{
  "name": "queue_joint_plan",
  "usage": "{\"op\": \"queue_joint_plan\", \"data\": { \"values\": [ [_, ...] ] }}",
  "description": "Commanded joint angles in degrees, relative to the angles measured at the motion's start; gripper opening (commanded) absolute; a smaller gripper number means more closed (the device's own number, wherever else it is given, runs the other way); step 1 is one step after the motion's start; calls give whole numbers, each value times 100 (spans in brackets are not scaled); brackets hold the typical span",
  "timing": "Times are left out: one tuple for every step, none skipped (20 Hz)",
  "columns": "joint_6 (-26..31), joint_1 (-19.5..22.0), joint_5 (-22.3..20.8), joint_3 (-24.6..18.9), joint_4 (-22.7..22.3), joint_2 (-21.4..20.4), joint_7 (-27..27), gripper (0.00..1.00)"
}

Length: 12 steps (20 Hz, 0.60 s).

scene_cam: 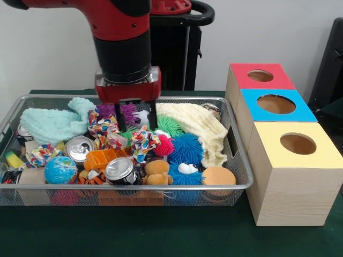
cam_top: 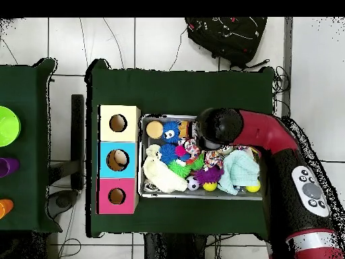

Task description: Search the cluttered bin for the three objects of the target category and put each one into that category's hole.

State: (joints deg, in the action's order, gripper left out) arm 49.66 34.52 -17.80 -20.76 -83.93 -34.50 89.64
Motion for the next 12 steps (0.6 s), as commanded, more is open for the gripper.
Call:
{"op": "queue_joint_plan", "data": {
  "values": [
    [-776, 487, -1120, -515, -359, 434, -1889, 100],
    [-894, 500, -1236, -510, -445, 429, -1822, 100],
    [-997, 510, -1314, -517, -572, 360, -1756, 100],
    [-987, 493, -1369, -520, -665, 276, -1647, 100],
    [-972, 482, -1366, -520, -806, 147, -1536, 100],
    [-957, 471, -1364, -520, -948, 18, -1426, 100],
    [-942, 460, -1362, -520, -1089, -111, -1316, 100],
    [-934, 437, -1321, -517, -1218, -233, -1167, 100],
    [-933, 406, -1271, -529, -1329, -318, -1024, 100],
    [-929, 386, -1190, -540, -1451, -393, -859, 100],
    [-870, 330, -1111, -538, -1518, -450, -713, 100],
    [-837, 275, -1043, -539, -1582, -519, -590, 100]
  ]
}}
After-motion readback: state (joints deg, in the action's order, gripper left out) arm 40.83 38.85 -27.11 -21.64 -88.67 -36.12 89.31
